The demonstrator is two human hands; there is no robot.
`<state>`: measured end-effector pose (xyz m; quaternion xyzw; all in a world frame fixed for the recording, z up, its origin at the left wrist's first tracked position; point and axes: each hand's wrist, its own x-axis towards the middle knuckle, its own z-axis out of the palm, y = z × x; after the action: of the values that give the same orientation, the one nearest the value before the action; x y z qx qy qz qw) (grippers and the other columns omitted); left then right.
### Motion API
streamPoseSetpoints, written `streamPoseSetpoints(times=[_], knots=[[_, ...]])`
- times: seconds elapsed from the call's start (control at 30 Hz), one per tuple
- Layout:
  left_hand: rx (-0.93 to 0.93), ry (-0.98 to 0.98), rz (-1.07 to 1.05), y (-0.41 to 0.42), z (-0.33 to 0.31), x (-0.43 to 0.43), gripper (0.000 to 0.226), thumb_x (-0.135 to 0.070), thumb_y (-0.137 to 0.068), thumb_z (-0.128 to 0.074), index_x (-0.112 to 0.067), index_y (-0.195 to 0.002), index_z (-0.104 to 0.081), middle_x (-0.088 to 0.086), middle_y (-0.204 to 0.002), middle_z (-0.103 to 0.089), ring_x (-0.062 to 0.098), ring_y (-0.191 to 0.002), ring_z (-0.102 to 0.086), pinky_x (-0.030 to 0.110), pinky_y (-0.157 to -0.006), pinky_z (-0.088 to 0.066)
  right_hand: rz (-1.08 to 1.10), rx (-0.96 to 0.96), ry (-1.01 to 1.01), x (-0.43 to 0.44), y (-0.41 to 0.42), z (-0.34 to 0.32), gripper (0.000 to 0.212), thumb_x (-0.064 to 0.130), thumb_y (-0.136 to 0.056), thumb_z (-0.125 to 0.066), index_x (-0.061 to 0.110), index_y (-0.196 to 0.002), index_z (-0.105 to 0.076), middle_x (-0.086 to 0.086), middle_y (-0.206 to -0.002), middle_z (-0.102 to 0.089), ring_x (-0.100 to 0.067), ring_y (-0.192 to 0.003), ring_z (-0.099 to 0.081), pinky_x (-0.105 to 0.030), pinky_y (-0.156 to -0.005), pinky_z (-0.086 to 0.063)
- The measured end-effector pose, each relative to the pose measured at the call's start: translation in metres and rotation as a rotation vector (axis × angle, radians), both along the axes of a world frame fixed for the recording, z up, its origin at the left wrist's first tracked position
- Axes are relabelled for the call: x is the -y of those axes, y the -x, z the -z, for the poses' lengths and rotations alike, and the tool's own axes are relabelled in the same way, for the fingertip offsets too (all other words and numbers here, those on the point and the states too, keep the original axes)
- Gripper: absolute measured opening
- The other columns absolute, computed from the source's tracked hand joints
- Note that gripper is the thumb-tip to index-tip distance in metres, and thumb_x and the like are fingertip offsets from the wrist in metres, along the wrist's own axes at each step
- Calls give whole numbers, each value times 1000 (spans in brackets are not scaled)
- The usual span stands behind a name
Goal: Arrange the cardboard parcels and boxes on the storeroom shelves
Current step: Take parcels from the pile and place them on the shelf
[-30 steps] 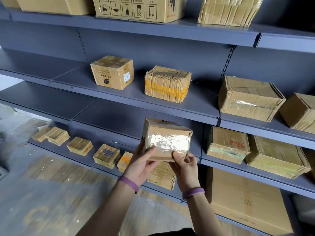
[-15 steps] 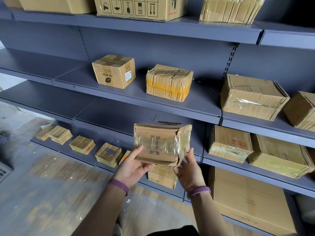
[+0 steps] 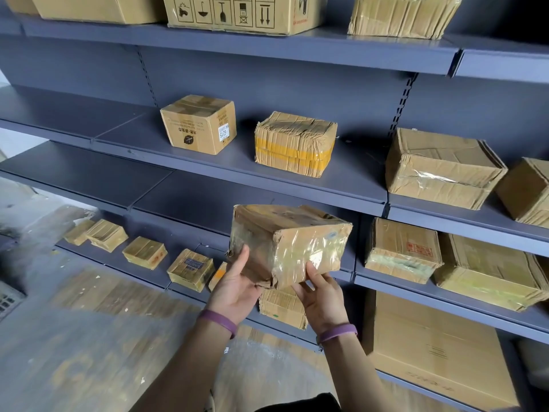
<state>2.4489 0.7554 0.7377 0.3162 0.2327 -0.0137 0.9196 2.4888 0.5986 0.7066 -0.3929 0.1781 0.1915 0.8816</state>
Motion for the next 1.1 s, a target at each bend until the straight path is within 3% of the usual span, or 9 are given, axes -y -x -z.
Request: streamPoseSetpoints(times=[0.17, 0.37, 0.5, 0.63, 0.83, 0.87, 0.93, 1.03, 1.1], knots=[[120, -188, -35, -1, 2, 7, 97, -23, -76, -71, -51, -153, -19, 5, -152, -42, 28, -136, -46, 52, -116, -35, 133, -31, 4, -5, -1, 2, 47, 2, -92, -65, -9, -134, -47, -9, -90, -61, -26, -80, -63, -27, -54, -59], [114, -380, -34, -5, 4, 19, 72, -15, -74, -76, -34, -139, -52, -2, -132, -65, 23, -124, -60, 44, -94, -56, 149, 10, -12, -16, 5, -4, 52, -2, -88, -69, 16, -122, -34, -21, -111, -60, -24, -81, -69, -35, -66, -63], [50, -258, -103, -7, -4, -6, 64, -14, -75, -73, -16, -137, -56, 4, -130, -64, 22, -120, -59, 46, -99, -51, 97, 80, -90, -6, 5, -6, 91, 43, -59, -90, 13, -131, -43, -24, -118, -62, -31, -103, -66, -38, -80, -60], [15, -224, -15, 0, -7, -26, 39, -19, -77, -68, -15, -115, -63, 5, -120, -65, 22, -110, -60, 41, -93, -50, 63, -80, -165, 12, -5, -6, 68, 66, -94, -43, 16, -139, -51, -13, -125, -60, -27, -100, -66, -37, -79, -59], [-13, -98, 65, 12, 3, -31, 34, -20, -80, -61, -11, -113, -65, 21, -130, -64, 34, -118, -59, 52, -115, -34, -36, 33, 28, 16, -2, -2, 53, 55, -79, -71, 27, -122, -58, 9, -112, -67, -11, -104, -63, -29, -82, -59], [-21, -103, 74, 13, 3, -31, 36, -19, -79, -61, -11, -113, -64, 21, -128, -65, 34, -119, -58, 52, -117, -32, -70, 35, -14, 18, -3, -5, 22, 43, -94, -62, 33, -113, -63, 13, -105, -70, -4, -95, -66, -24, -74, -59], [-31, -77, 84, 14, 2, -34, 39, -23, -79, -60, -11, -115, -62, 19, -118, -71, 34, -120, -57, 51, -117, -31, -94, 16, -97, 21, -5, -6, 39, 25, -107, -41, 39, -97, -76, 15, -93, -75, 0, -82, -70, -18, -62, -56], [-42, 18, 38, 8, 4, -37, 41, -32, -90, -58, -11, -125, -61, 16, -117, -73, 32, -123, -57, 48, -108, -44, -57, 40, -144, 20, -1, -9, 42, 38, -95, -53, 17, -130, -65, -9, -122, -67, -23, -100, -65, -32, -70, -61], [-71, 27, -10, 1, 8, -39, 41, -36, -97, -57, -11, -130, -60, 18, -122, -70, 32, -121, -61, 48, -95, -56, -78, 76, -169, 17, -1, -6, 43, 29, -87, -61, 12, -126, -62, -10, -113, -68, -24, -96, -67, -31, -66, -62]])
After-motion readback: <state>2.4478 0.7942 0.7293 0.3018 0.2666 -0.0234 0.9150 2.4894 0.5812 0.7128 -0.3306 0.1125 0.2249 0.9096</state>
